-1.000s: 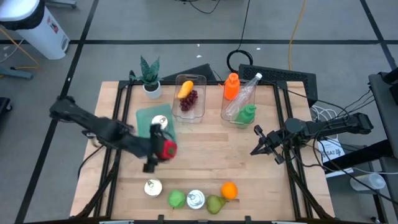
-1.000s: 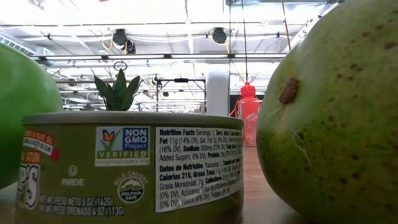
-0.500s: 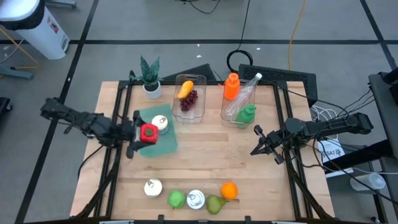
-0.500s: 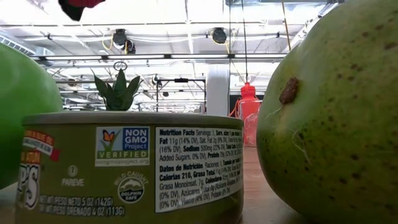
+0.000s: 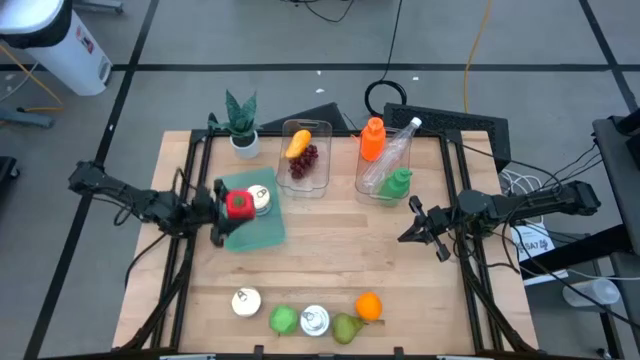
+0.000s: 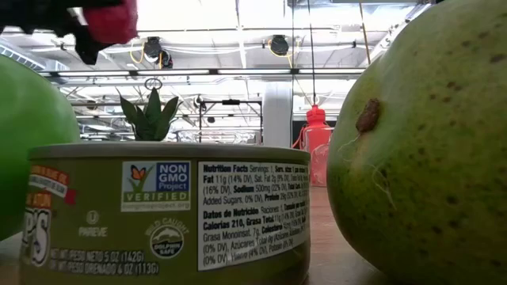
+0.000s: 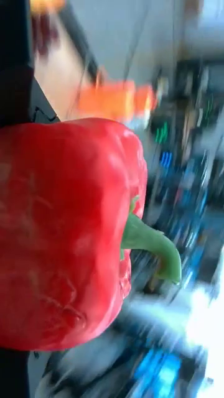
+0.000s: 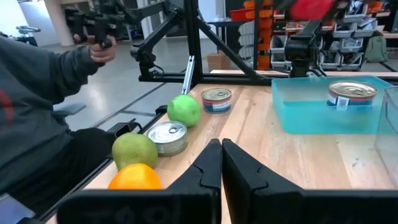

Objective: Pick & Place Food Item
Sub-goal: Put the red chili pepper into the left transparent bin

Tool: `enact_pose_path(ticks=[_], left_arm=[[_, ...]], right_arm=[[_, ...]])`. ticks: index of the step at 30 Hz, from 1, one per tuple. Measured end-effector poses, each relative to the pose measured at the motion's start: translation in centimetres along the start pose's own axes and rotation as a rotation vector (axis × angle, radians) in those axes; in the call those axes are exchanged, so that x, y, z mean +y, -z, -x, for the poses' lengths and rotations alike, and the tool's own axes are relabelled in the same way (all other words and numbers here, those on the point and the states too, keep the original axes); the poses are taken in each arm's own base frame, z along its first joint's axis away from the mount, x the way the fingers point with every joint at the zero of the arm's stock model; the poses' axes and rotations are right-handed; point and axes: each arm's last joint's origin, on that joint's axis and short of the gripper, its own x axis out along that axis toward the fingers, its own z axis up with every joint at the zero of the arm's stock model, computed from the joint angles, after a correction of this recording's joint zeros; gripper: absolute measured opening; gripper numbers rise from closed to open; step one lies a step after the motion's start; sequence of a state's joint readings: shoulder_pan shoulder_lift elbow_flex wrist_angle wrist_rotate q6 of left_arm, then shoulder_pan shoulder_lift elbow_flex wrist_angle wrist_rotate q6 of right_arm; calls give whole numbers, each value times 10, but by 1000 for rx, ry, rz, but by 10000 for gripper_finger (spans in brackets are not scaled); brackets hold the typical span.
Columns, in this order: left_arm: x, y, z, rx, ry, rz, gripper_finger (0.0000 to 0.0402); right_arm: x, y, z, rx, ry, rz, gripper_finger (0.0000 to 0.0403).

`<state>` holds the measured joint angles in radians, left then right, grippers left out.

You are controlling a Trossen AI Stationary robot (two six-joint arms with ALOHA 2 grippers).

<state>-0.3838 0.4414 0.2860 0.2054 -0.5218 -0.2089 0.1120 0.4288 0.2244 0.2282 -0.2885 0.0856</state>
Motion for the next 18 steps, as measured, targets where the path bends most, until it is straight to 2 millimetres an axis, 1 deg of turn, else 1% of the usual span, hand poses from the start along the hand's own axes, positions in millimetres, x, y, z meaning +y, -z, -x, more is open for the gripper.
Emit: enact_pose_path(ticks=[2,5,7,10,14,16,18], left_arm=[[1,-14,-6,-31,-100,24,274],[0,-42,-19,-40,-180,12,274],[-1,-65,-32,-49,-247,0,274],[0,-98,-53,-15,-363,-35,274],[11,-132,-87,139,-490,-97,274],[22,-142,-106,258,-513,-111,274],[35,-146,-126,391,-511,-102,274]], right_arm=[[0,0,0,-4,0,1,2],[0,-2,-1,-22,2,11,2],[0,-4,-1,-41,1,28,2],[0,-5,-2,-56,1,35,2],[-1,-6,-4,-67,0,38,2],[-1,-6,-5,-69,-1,39,2],[-1,-7,-6,-71,-1,39,2]])
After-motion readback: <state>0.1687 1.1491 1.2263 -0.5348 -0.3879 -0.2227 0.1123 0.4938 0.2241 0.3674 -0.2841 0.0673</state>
